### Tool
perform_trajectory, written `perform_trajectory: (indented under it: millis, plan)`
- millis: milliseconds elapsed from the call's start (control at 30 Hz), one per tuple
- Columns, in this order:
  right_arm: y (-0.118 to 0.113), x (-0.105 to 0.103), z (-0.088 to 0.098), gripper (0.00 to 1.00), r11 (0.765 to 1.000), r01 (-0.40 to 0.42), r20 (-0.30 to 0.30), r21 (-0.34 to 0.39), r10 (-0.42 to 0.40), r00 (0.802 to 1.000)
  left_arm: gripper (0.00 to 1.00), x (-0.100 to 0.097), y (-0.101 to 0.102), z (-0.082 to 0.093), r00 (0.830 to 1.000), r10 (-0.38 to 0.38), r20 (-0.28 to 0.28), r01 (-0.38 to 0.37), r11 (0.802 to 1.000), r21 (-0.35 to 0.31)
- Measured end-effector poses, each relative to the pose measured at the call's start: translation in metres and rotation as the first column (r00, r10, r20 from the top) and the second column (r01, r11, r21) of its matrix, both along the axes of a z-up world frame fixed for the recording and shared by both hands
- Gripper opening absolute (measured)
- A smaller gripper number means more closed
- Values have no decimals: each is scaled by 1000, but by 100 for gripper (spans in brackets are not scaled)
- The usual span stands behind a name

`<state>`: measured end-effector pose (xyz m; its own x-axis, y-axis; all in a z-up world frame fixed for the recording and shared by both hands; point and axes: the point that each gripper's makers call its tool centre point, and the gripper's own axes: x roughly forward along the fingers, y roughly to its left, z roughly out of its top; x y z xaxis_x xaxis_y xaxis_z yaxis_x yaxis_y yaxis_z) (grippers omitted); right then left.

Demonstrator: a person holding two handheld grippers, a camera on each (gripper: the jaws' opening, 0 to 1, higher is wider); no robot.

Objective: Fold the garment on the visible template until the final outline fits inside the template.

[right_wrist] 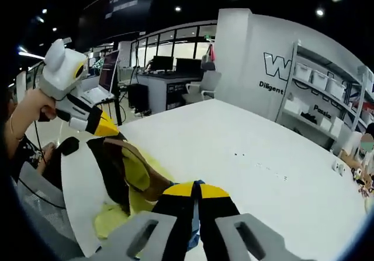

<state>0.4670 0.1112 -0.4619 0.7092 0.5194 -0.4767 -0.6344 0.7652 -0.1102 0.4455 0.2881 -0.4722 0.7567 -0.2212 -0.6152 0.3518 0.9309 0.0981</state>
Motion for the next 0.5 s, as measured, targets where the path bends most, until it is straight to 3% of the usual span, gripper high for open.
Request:
perform_trajectory:
  millis: [100,133,267,500]
  plan:
    - [-1,12,-5,0,1000,15,-9,5,-15,1000,1,9,0,-2,1000,8,0,-8,1000,1]
    - [-4,30,-14,0,999,47,-19,7,-47,999,1,21,1,-7,1000,18,2,-18,1000,2]
    - [-6,54,-30,0,997,73,-32,-2,-73,997,1,47,1,-24,1000,28,-5,-28,999,36]
    - [-9,85,-57,0,995,100,-65,-23,-101,993,1,78,2,-56,998,37,-54,-33,997,72]
